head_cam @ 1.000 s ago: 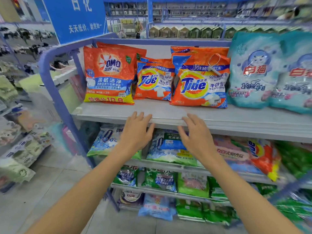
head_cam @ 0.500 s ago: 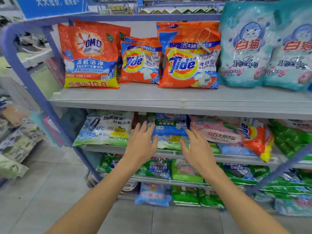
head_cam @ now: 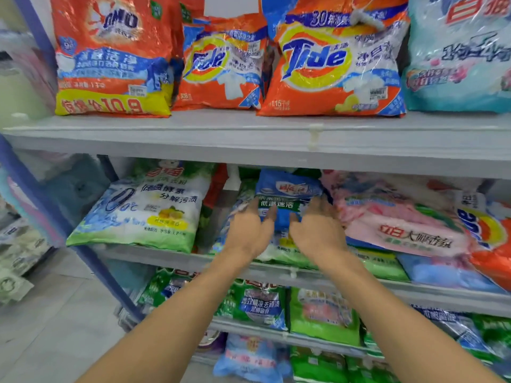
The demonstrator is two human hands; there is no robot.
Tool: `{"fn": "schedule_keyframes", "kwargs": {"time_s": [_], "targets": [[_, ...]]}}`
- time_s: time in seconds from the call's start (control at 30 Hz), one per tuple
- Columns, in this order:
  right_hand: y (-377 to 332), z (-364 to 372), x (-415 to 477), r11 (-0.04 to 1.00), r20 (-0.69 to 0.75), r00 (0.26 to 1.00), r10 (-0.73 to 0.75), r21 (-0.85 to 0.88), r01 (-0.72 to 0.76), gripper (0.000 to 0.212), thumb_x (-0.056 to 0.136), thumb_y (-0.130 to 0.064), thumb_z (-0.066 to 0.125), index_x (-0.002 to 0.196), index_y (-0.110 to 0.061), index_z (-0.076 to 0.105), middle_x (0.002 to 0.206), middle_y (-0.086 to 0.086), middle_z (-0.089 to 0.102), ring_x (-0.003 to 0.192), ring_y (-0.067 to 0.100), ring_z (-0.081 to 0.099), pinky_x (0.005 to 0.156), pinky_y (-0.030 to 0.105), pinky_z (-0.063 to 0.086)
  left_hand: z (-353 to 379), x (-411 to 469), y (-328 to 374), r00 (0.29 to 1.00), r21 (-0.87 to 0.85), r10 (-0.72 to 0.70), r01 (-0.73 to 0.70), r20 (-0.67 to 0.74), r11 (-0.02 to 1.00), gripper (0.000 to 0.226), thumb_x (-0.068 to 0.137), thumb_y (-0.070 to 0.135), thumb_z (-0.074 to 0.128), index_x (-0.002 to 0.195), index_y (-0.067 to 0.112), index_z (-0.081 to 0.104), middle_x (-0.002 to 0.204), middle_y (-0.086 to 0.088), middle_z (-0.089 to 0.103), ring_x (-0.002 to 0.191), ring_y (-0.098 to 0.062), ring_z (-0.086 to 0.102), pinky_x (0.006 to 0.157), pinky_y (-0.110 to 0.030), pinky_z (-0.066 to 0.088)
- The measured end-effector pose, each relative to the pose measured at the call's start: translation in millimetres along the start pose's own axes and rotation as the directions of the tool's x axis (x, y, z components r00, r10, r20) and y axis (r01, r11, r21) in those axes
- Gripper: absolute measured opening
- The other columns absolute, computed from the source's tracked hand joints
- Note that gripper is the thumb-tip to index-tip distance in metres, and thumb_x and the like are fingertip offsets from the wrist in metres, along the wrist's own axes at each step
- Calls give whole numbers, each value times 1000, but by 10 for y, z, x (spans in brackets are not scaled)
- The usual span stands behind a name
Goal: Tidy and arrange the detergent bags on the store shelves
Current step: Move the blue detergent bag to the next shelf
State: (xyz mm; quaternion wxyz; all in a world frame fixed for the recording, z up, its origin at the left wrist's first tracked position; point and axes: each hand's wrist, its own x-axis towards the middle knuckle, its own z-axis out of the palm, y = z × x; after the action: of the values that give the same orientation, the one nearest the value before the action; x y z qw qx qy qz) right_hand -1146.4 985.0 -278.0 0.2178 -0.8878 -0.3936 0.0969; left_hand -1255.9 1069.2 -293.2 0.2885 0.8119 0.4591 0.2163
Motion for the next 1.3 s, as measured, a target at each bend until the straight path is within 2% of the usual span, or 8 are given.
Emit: {"fn": "schedule_keyframes", "kwargs": {"time_s": [0.27, 0.37, 0.47, 0.73, 0.8, 1.0, 1.17, 1.3], "targets": [[28, 411, 164, 974, -271, 949, 158, 201, -105, 45, 100, -42, 55, 117, 0, 55, 117, 16, 62, 113, 36, 58, 94, 40, 41, 96, 291, -96, 944, -510, -318, 319, 93, 798, 27, 84, 15, 83, 103, 4, 68, 102, -9, 74, 91, -23, 69, 84, -37, 57], [72, 294, 69, 935, -144, 975, 167, 336, -110, 26, 84, -33, 71, 90, -13, 55, 93, 6, 59, 91, 31, 58, 78, 36, 42, -113, 161, -215, 865, -513, -311, 487, 393, 706, 12, 80, 2, 73, 90, 9, 72, 72, 0, 74, 61, -12, 69, 53, -21, 53], [54, 272, -41, 867, 99, 982, 163, 460, -190, 43, 79, -54, 76, 65, -19, 53, 76, 2, 62, 82, 27, 60, 67, 34, 43, -239, -60, -321, 800, -582, -213, 564, 561, 586, 10, 87, 12, 72, 97, 14, 74, 92, -9, 79, 72, -23, 76, 68, -34, 63], [247, 125, -433, 459, 566, 812, 144, 689, -562, 53, 62, -28, 95, 97, 0, 67, 73, 5, 62, 61, 22, 53, 58, 32, 43, -534, -647, -463, 857, -720, -113, 487, 502, 494, 57, 89, -6, 71, 131, 30, 58, 118, -6, 76, 104, -32, 74, 85, -57, 60], [320, 72, -647, 318, 643, 760, 91, 705, -634, 61, 59, -18, 94, 110, 5, 70, 92, 16, 74, 80, 34, 68, 78, 43, 59, -694, -869, -456, 849, -717, -107, 499, 518, 487, 77, 82, -7, 77, 139, 37, 50, 124, -4, 73, 107, -33, 73, 87, -58, 59], [214, -411, -1339, -1, 557, 828, -70, 830, -558, 31, 84, -17, 70, 111, -3, 75, 112, 19, 76, 89, 31, 75, 78, 43, 61, -1185, -1312, -129, 835, -699, 8, 456, 551, 552, 75, 69, -13, 80, 131, 23, 59, 115, -13, 76, 103, -36, 74, 84, -50, 60], [213, -967, -1599, -96, 410, 912, 17, 909, -407, 62, 72, -12, 75, 133, -4, 63, 121, 20, 73, 115, 42, 67, 99, 61, 53, -1454, -1439, 520, 831, -748, 84, 446, 550, 491, 58, 77, 19, 85, 130, 11, 62, 112, -17, 76, 96, -34, 76, 77, -48, 63], [330, -1601, -1797, -104, 266, 960, 83, 961, -257, 58, 69, -8, 73, 126, -4, 66, 103, 12, 78, 78, 28, 76, 73, 45, 65, -1608, -1504, 1265, 855, -780, 140, 372, 499, 504, 28, 94, 35, 61, 113, 17, 69, 88, -1, 80, 73, -13, 77, 55, -26, 59]]}}
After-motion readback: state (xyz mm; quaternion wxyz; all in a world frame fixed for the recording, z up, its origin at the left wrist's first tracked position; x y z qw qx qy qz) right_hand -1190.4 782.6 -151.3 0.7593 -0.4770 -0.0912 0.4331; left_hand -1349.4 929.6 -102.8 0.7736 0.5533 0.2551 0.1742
